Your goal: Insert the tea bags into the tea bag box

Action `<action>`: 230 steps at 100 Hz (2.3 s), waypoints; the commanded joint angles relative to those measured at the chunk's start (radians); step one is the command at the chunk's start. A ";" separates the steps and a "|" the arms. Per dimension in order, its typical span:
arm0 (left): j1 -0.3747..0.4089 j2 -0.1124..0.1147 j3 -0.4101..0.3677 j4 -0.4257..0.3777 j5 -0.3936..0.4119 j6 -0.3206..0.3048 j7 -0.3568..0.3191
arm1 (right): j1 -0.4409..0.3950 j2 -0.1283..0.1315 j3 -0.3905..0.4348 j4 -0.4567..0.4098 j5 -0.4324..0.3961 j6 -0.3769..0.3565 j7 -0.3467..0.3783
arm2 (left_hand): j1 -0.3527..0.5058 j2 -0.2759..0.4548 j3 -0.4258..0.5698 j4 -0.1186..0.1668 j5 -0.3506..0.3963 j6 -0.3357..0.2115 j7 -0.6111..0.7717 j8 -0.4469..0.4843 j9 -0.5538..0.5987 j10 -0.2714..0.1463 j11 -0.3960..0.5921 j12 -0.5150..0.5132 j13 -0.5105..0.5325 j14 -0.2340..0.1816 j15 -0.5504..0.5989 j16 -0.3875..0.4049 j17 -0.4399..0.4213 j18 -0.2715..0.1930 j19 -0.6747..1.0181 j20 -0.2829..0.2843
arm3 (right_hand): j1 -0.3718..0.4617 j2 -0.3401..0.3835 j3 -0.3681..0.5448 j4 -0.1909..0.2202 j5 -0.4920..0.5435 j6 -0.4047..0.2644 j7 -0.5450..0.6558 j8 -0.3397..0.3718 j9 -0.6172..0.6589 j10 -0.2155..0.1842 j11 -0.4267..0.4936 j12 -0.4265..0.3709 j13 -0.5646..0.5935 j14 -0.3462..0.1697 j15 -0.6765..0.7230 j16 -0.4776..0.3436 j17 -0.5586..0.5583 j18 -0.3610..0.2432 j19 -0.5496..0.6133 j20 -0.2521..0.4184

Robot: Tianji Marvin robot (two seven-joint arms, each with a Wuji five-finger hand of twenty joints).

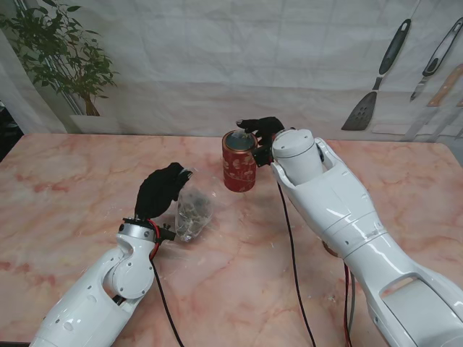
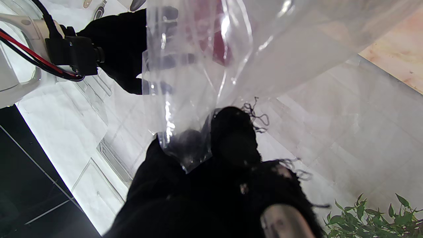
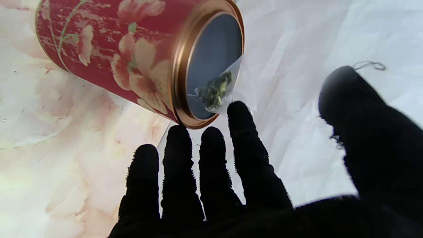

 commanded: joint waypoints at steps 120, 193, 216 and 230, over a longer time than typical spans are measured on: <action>-0.002 0.000 0.000 -0.006 -0.002 -0.011 -0.015 | 0.062 0.049 -0.115 0.019 -0.246 0.066 0.127 | 0.063 0.028 0.065 0.046 0.103 0.172 0.138 0.015 0.121 -0.106 0.205 0.015 0.109 0.180 0.338 -0.007 -0.123 -0.097 0.298 0.000 | -0.004 0.022 -0.003 0.031 0.037 -0.019 -0.042 0.008 -0.019 -0.004 0.034 0.067 -0.006 -0.004 0.059 0.041 -0.002 0.009 0.021 0.038; -0.001 -0.001 -0.008 0.001 -0.006 -0.014 -0.012 | 0.160 0.064 -0.292 0.110 -0.490 -0.040 0.158 | 0.062 0.030 0.064 0.046 0.102 0.170 0.138 0.017 0.120 -0.107 0.205 0.016 0.109 0.178 0.339 -0.006 -0.123 -0.100 0.298 0.001 | -0.086 0.249 -0.222 0.044 0.118 -0.122 0.150 0.101 0.002 -0.017 -0.020 0.056 0.004 -0.014 0.038 0.038 -0.006 0.014 0.050 0.001; 0.000 0.000 -0.011 -0.001 -0.006 -0.014 -0.015 | 0.158 0.053 -0.282 0.116 -0.503 -0.039 0.109 | 0.062 0.031 0.064 0.046 0.102 0.170 0.138 0.017 0.120 -0.108 0.205 0.016 0.109 0.178 0.339 -0.006 -0.123 -0.099 0.298 0.001 | -0.089 0.243 -0.217 0.049 0.077 -0.138 0.376 0.270 0.013 -0.022 -0.021 0.070 0.015 -0.013 0.041 0.044 -0.003 0.017 0.074 -0.017; 0.000 -0.001 -0.012 -0.001 -0.007 -0.014 -0.015 | 0.158 0.056 -0.279 0.109 -0.505 -0.036 0.110 | 0.062 0.030 0.064 0.046 0.102 0.170 0.138 0.017 0.120 -0.109 0.205 0.016 0.109 0.178 0.339 -0.007 -0.123 -0.099 0.298 0.001 | -0.090 0.230 -0.206 0.050 0.072 -0.128 0.474 0.344 0.022 -0.019 -0.018 0.072 0.022 -0.010 0.041 0.043 -0.003 0.022 0.082 -0.023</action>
